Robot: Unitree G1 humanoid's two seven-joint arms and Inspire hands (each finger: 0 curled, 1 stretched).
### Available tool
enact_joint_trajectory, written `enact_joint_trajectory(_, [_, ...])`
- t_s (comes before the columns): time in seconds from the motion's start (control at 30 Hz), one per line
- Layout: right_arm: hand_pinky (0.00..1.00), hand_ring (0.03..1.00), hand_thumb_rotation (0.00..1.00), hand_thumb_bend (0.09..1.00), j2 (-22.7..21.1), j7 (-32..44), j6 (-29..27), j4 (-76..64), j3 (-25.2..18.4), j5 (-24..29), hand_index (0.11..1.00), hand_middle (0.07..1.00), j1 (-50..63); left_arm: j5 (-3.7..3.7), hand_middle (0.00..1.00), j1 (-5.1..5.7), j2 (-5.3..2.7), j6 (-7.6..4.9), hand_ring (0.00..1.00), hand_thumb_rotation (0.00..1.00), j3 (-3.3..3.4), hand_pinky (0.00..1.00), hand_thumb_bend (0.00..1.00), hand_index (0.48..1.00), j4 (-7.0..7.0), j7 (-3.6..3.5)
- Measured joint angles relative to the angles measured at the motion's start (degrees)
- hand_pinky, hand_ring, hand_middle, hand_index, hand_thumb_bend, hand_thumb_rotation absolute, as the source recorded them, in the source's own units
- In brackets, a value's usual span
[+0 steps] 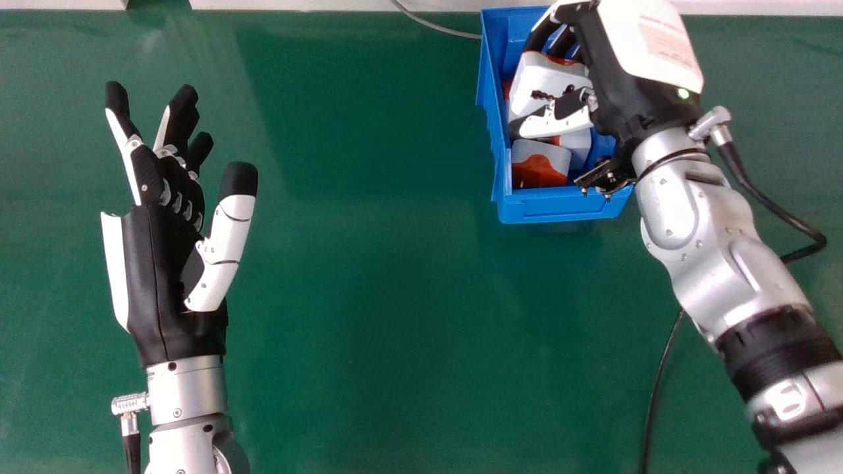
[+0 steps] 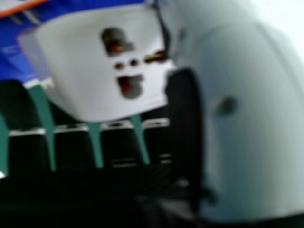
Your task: Pick all objects and put in blue box
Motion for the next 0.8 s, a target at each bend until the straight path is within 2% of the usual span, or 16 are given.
enact_joint_trajectory(0.13, [0.3,0.419,0.0,0.493,0.1,-3.3,-3.1,6.3,0.8,0.2,0.529,0.501,-2.6,-0.07,0.92,-0.01,0.1,-0.06,0.94,0.6,0.03,0.92,0.68,0.917,0.03,-0.13])
enact_joint_trajectory(0.2, [0.45,0.621,0.0,0.783,0.0,-3.5,-2.8,7.3,1.9,-0.2,0.629,0.723,-3.1,-0.29,0.92,-0.01,0.1,-0.07,0.94,0.6,0.02,0.91,0.69,0.916,0.03,-0.21])
enact_joint_trajectory(0.23, [0.52,0.744,0.04,0.856,-0.1,-2.6,-1.8,7.0,2.8,-0.7,0.709,0.845,-3.2,-0.33,0.92,-0.01,0.11,-0.06,0.94,0.6,0.04,0.92,0.69,0.916,0.05,-0.21])
enact_joint_trajectory(0.27, [0.63,0.837,0.09,0.907,-0.4,-0.2,0.2,6.0,3.6,-1.2,0.793,0.901,-3.2,-0.35,0.92,-0.05,0.11,-0.09,0.94,0.6,0.02,0.92,0.69,0.918,0.08,-0.27])
enact_joint_trajectory(0.3, [0.67,0.869,0.11,0.925,-0.7,3.6,3.4,3.9,4.4,-1.8,0.824,0.921,-3.1,-0.37,0.92,-0.09,0.13,-0.11,0.94,0.6,0.01,0.92,0.69,0.919,0.11,-0.39])
enact_joint_trajectory(0.33, [0.67,0.869,0.11,0.925,-0.9,5.2,4.8,2.9,4.6,-2.1,0.824,0.921,-3.1,-0.39,0.92,-0.1,0.14,-0.1,0.94,0.6,0.0,0.92,0.69,0.919,0.13,-0.43])
enact_joint_trajectory(0.37, [0.83,0.933,0.16,0.962,-1.3,8.0,7.3,0.3,5.1,-2.5,0.91,0.96,-2.8,-0.38,0.92,-0.13,0.15,-0.1,0.94,0.61,0.02,0.92,0.69,0.919,0.16,-0.44])
enact_joint_trajectory(0.4, [0.91,0.966,0.19,0.98,-1.6,9.7,9.1,-1.7,5.3,-2.6,0.954,0.98,-2.6,-0.39,0.92,-0.14,0.15,-0.09,0.94,0.6,0.01,0.91,0.69,0.917,0.2,-0.43])
enact_joint_trajectory(0.43, [0.96,0.983,0.21,0.985,-1.9,10.8,10.4,-3.6,5.5,-2.7,0.977,0.99,-2.5,-0.4,0.92,-0.15,0.14,-0.09,0.94,0.6,0.02,0.91,0.69,0.916,0.22,-0.41])
enact_joint_trajectory(0.53, [1.0,0.999,0.25,0.988,-2.3,12.6,12.9,-7.3,6.0,-3.1,0.998,0.999,-2.4,-0.39,0.92,-0.16,0.15,-0.09,0.94,0.6,0.0,0.91,0.68,0.917,0.25,-0.43])
enact_joint_trajectory(0.67, [1.0,1.0,0.27,0.987,-3.1,13.5,14.5,-9.1,6.4,-3.1,1.0,1.0,-1.7,-0.22,0.92,-0.17,0.14,-0.09,0.93,0.6,0.08,0.91,0.68,0.91,0.29,-0.11])
enact_joint_trajectory(0.8, [1.0,1.0,0.28,0.988,-3.7,14.0,15.1,-11.1,6.9,-3.2,1.0,1.0,-0.7,-0.24,0.92,-0.25,0.13,-0.09,0.93,0.6,0.02,0.91,0.68,0.915,0.66,-0.14])
